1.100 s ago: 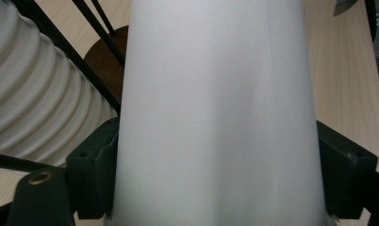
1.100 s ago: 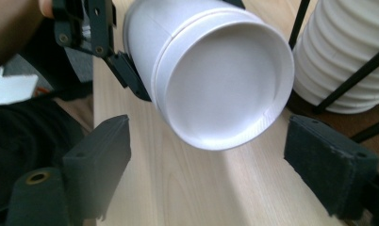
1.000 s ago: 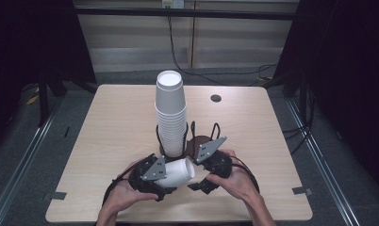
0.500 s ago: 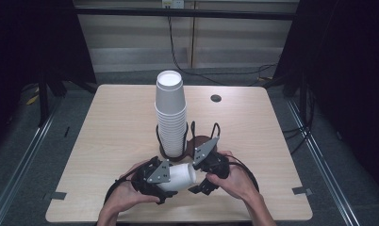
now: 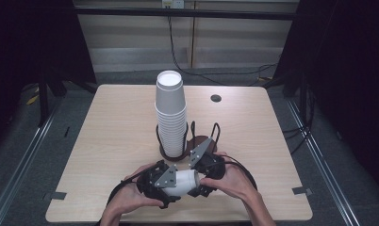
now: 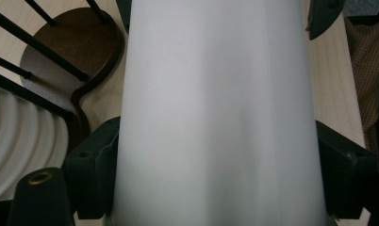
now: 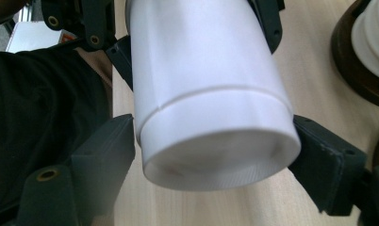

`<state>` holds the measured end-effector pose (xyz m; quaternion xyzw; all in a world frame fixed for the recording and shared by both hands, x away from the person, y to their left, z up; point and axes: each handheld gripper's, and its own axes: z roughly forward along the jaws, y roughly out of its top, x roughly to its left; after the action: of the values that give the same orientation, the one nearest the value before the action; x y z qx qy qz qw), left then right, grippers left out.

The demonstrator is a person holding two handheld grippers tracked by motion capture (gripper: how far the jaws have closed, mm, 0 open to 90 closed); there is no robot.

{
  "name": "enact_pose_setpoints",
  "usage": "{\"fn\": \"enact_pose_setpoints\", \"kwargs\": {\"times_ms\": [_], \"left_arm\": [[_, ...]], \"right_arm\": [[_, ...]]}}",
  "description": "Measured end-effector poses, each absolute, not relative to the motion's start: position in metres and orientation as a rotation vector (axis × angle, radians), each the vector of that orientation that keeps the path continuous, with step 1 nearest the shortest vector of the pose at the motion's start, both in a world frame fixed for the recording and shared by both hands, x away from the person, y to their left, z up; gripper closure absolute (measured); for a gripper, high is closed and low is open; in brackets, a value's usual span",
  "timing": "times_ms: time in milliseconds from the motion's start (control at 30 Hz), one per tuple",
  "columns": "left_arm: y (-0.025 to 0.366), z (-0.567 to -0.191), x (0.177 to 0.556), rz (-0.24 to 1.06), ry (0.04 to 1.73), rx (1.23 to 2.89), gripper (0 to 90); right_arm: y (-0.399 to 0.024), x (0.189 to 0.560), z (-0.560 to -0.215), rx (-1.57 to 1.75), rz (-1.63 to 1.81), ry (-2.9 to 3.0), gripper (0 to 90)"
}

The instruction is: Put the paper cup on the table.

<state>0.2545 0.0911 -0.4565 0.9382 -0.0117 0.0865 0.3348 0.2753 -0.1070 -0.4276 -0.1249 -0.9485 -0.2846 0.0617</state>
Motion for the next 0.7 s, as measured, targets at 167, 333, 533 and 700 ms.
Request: {"fn": "enact_pose_setpoints", "kwargs": {"times_ms": [167,333,533,700], "left_arm": [[0.0885,-0.4584,0.2535,0.197,-0.044,2.445,16.6],[0.0866,-0.4568,0.2537,0.177,-0.046,2.434,16.6],[0.0847,-0.4534,0.2533,0.179,-0.058,2.432,16.6],[0.0863,-0.4529,0.2532,0.170,-0.054,2.413,16.6]], "right_arm": [[-0.1040,0.2766,-0.4305,-0.361,-0.826,-2.853,21.1],[-0.1038,0.2780,-0.4321,-0.334,-0.827,-2.847,20.2],[-0.1036,0.2770,-0.4308,-0.327,-0.828,-2.841,21.3],[-0.1055,0.2759,-0.4294,-0.335,-0.838,-2.834,22.8]]}}
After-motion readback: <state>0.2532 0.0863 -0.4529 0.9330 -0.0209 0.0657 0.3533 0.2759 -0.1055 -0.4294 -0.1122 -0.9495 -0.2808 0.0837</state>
